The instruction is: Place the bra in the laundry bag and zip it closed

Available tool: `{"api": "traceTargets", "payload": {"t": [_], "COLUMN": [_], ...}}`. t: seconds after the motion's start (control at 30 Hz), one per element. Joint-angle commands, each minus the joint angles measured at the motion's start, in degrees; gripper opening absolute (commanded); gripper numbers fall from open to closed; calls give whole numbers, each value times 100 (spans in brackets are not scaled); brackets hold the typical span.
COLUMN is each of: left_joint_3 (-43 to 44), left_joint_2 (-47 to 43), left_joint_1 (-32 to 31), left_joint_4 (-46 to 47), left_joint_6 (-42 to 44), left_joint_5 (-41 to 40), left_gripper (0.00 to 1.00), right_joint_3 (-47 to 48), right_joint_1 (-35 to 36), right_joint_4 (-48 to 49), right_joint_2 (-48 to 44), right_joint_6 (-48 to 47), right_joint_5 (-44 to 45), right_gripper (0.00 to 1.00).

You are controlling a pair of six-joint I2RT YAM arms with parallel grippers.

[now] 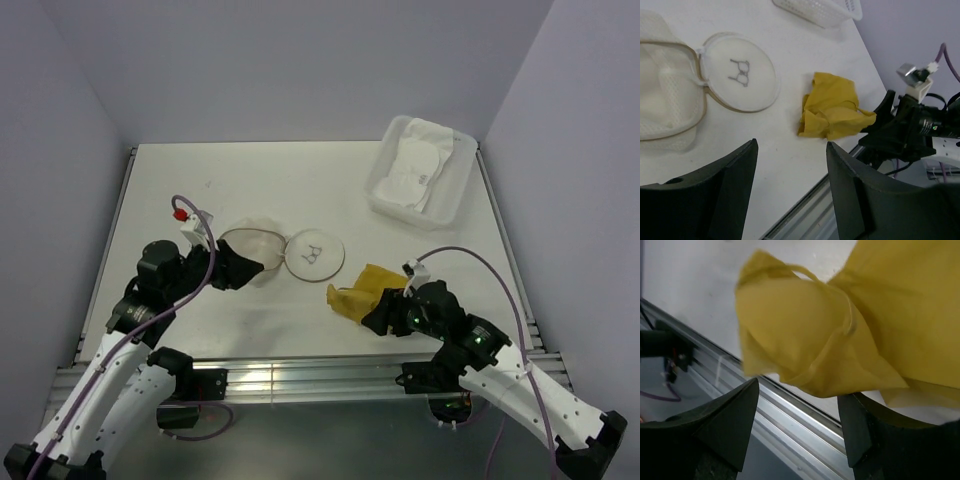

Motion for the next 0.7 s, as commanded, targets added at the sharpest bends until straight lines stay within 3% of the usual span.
{"api": "traceTargets", "payload": {"t": [0.0, 0.07, 0.3, 0.4, 0.57, 0.67], "left_joint_3": [-99, -169, -301, -301, -363, -398], "left_joint_2": [234, 322, 797, 955, 1035, 1035], "left_joint_1": [-321, -566, -1833, -2096, -2387, -2466], "left_joint_4": [593, 769, 1393, 1438, 1561, 1570], "left_joint_6": [-363, -539, -741, -706, -662, -662], "left_joint_5": [86, -37, -996, -1241, -1514, -1602], "left_gripper": [63, 62, 62, 62, 63, 63], "right_joint_3": [513, 688, 1146, 1305, 1559, 1691], "right_joint_1": [43, 43, 26, 26, -9, -71], "right_joint_4": [261, 235, 226, 340, 217, 243], "right_joint_2": [-86, 239, 1216, 1155, 1147, 1006], "right_joint_6": [332, 375, 472, 236, -178, -274], "right_joint_5": [417, 725, 3106, 3126, 3029, 3414], "right_gripper": [71, 70, 63, 64, 83, 88]}}
